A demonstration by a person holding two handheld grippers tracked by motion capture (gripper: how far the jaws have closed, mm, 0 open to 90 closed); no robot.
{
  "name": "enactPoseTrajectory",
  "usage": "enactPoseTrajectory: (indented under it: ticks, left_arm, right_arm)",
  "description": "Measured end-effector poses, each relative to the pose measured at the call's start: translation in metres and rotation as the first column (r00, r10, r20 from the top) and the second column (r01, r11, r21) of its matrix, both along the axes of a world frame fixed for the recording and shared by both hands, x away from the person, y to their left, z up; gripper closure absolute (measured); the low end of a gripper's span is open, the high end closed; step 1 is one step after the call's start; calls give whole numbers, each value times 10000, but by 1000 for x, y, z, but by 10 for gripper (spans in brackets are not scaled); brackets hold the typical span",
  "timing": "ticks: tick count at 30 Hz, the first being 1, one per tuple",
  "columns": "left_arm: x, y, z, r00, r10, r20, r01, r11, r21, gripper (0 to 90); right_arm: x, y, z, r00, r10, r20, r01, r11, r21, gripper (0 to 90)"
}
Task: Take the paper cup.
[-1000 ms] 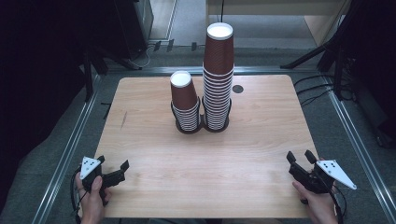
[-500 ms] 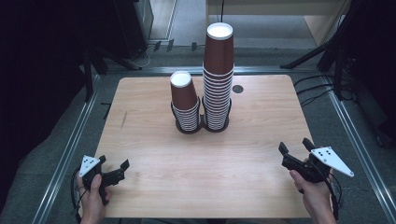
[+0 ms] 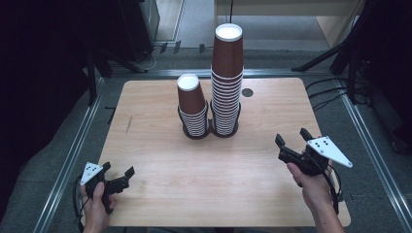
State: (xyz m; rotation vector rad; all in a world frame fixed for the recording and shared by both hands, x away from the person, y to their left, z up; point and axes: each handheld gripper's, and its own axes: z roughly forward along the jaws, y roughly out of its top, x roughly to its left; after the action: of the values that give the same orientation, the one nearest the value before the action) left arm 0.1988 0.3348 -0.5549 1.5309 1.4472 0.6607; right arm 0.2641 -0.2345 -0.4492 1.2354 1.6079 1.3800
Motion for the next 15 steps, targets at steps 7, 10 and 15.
enactPoseTrajectory:
  ticks: [7,10,15]
  left_arm:
    - [-3,0,1,9992,-298,277,301,9995,-105,0]
    - [-3,1,1,9990,-315,310,319,9994,-134,0]
    - [-4,1,1,9986,-363,389,369,9992,-164,0]
  right_arm:
    - [10,18,12,10000,56,60,-56,10000,-33,173]
    - [16,32,19,9998,195,73,-194,9997,-128,156]
    - [22,47,31,9991,391,135,-390,9992,-119,139]
